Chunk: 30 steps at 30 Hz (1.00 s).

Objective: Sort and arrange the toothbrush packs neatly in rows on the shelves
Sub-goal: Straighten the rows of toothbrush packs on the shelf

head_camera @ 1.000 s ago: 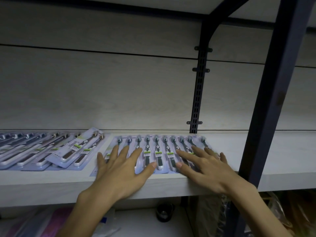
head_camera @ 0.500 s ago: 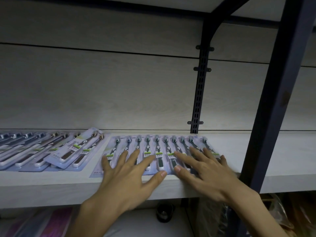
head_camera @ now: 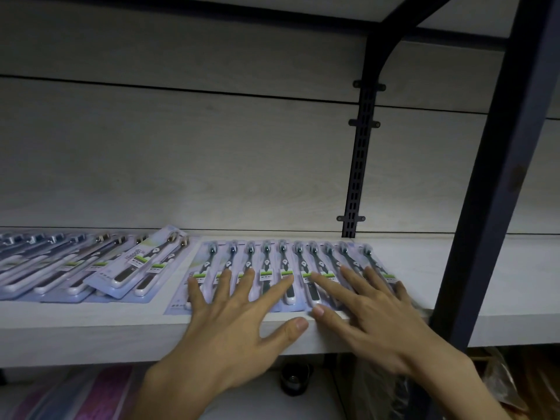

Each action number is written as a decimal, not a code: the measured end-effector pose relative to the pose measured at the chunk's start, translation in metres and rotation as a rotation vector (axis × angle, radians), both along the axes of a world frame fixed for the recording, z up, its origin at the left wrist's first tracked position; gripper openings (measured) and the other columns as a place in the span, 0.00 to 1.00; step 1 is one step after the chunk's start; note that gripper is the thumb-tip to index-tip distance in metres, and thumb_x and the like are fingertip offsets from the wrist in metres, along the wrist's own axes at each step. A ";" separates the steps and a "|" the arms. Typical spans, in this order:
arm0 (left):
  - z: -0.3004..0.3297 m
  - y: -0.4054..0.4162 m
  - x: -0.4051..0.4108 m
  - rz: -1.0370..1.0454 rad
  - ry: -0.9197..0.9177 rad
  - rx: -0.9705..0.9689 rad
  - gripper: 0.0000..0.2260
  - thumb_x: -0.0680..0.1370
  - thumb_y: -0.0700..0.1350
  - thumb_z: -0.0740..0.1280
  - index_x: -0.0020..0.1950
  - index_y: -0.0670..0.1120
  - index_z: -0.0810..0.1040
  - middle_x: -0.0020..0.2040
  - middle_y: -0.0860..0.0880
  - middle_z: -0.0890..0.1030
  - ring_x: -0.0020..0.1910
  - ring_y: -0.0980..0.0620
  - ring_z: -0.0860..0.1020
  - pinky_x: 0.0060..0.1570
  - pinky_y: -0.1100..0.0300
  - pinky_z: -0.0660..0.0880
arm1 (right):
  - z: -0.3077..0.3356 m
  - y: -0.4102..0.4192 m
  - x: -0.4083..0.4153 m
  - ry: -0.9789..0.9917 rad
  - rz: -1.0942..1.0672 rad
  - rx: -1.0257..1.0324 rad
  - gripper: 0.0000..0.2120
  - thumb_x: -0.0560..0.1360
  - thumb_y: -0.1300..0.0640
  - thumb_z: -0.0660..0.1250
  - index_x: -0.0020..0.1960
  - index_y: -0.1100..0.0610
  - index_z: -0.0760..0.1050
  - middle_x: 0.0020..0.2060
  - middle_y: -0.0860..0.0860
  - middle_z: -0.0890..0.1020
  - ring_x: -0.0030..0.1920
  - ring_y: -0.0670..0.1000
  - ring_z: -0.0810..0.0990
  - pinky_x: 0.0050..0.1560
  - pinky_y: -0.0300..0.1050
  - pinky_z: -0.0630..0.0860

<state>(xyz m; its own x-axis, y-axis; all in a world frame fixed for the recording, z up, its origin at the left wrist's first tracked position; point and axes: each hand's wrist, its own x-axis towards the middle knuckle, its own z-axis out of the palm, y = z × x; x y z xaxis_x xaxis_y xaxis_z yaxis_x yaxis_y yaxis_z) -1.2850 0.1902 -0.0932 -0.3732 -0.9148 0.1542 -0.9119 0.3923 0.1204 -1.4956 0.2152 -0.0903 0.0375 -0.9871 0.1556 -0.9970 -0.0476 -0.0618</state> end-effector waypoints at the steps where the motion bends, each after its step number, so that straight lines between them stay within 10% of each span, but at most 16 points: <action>1: 0.000 0.001 -0.002 -0.004 -0.017 0.007 0.30 0.64 0.76 0.36 0.66 0.77 0.36 0.78 0.53 0.39 0.75 0.46 0.33 0.67 0.34 0.30 | 0.000 0.000 0.001 0.009 -0.001 0.000 0.28 0.66 0.25 0.35 0.65 0.21 0.36 0.77 0.44 0.44 0.77 0.54 0.39 0.72 0.65 0.40; 15: 0.000 0.005 0.010 0.016 -0.068 0.007 0.28 0.60 0.78 0.33 0.58 0.80 0.29 0.76 0.54 0.32 0.73 0.45 0.29 0.66 0.34 0.29 | -0.003 0.006 -0.002 0.067 -0.023 -0.010 0.29 0.64 0.22 0.33 0.64 0.22 0.30 0.76 0.45 0.38 0.75 0.58 0.32 0.69 0.69 0.33; 30: -0.005 0.000 0.012 0.032 -0.044 -0.017 0.39 0.54 0.78 0.25 0.66 0.77 0.37 0.78 0.53 0.43 0.76 0.43 0.43 0.72 0.39 0.39 | 0.007 -0.004 -0.016 -0.094 -0.090 -0.056 0.40 0.63 0.22 0.31 0.73 0.31 0.43 0.77 0.48 0.49 0.77 0.55 0.47 0.72 0.62 0.50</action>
